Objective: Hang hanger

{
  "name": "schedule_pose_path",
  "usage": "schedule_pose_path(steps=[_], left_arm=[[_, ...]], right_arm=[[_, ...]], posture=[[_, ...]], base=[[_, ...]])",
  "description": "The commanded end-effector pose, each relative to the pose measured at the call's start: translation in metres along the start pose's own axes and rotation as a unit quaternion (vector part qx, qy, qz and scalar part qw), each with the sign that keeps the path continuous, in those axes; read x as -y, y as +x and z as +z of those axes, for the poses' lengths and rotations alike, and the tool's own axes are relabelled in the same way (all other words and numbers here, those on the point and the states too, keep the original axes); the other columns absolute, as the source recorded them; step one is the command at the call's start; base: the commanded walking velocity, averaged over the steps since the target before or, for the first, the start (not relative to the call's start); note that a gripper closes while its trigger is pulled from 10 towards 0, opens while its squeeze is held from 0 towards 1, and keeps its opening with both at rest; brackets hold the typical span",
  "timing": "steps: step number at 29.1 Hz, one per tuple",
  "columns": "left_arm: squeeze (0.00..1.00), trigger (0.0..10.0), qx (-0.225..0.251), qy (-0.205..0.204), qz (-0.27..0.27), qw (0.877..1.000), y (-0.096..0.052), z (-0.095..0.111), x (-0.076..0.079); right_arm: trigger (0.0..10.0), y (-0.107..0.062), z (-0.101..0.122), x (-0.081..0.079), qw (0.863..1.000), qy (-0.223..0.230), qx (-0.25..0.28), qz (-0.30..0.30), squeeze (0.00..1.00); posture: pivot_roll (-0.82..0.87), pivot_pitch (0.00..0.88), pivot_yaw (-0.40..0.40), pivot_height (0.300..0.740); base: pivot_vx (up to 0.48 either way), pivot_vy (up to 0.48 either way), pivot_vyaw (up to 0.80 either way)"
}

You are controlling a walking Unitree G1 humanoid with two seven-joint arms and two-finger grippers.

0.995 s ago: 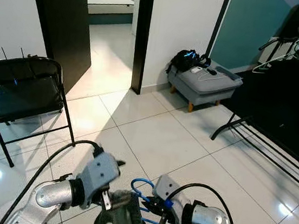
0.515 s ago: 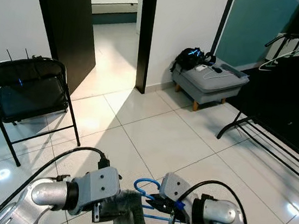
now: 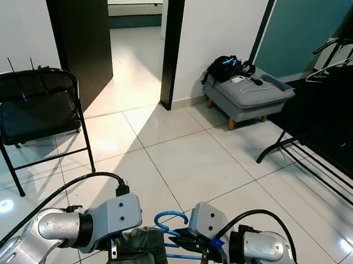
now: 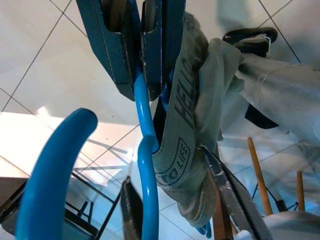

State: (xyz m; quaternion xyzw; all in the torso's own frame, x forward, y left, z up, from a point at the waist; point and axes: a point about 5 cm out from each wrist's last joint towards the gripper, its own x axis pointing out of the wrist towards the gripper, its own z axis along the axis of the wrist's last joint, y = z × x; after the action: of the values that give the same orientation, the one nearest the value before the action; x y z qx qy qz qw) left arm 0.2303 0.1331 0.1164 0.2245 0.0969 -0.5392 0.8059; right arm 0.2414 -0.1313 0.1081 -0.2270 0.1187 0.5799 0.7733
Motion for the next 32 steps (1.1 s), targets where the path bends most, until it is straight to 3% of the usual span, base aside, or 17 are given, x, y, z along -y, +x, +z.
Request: schedule_pose_path(steps=[1, 14, 31, 32], left_arm=[[0.00, 0.0, -0.001, -0.016, -0.013, 1.000, -0.004, 0.001, 0.001], [0.00, 0.0, -0.001, -0.035, -0.028, 0.999, 0.000, 0.002, 0.003], [0.00, 0.0, 0.003, -0.036, -0.034, 0.999, -0.003, 0.007, -0.001], [0.00, 0.0, 0.003, -0.034, -0.034, 0.999, -0.003, 0.007, -0.001]], right_arm=[[10.0, 0.001, 0.007, -0.002, 1.000, -0.005, 0.011, 0.006, 0.00], [10.0, 0.001, 0.018, -0.004, 1.000, -0.005, 0.024, 0.005, 0.00], [10.0, 0.004, 0.016, 0.000, 0.999, -0.027, 0.011, -0.015, 0.00], [10.0, 0.004, 0.015, 0.002, 1.000, -0.012, 0.014, -0.025, 0.55]], posture=[[0.04, 0.000, 0.029, 0.735], [0.04, 0.000, 0.038, 0.735], [0.04, 0.000, 0.038, 0.735], [0.04, 0.000, 0.038, 0.735]], base=[[0.000, 0.000, 0.00], [0.000, 0.000, 0.00], [0.000, 0.000, 0.00], [0.000, 0.000, 0.00]])
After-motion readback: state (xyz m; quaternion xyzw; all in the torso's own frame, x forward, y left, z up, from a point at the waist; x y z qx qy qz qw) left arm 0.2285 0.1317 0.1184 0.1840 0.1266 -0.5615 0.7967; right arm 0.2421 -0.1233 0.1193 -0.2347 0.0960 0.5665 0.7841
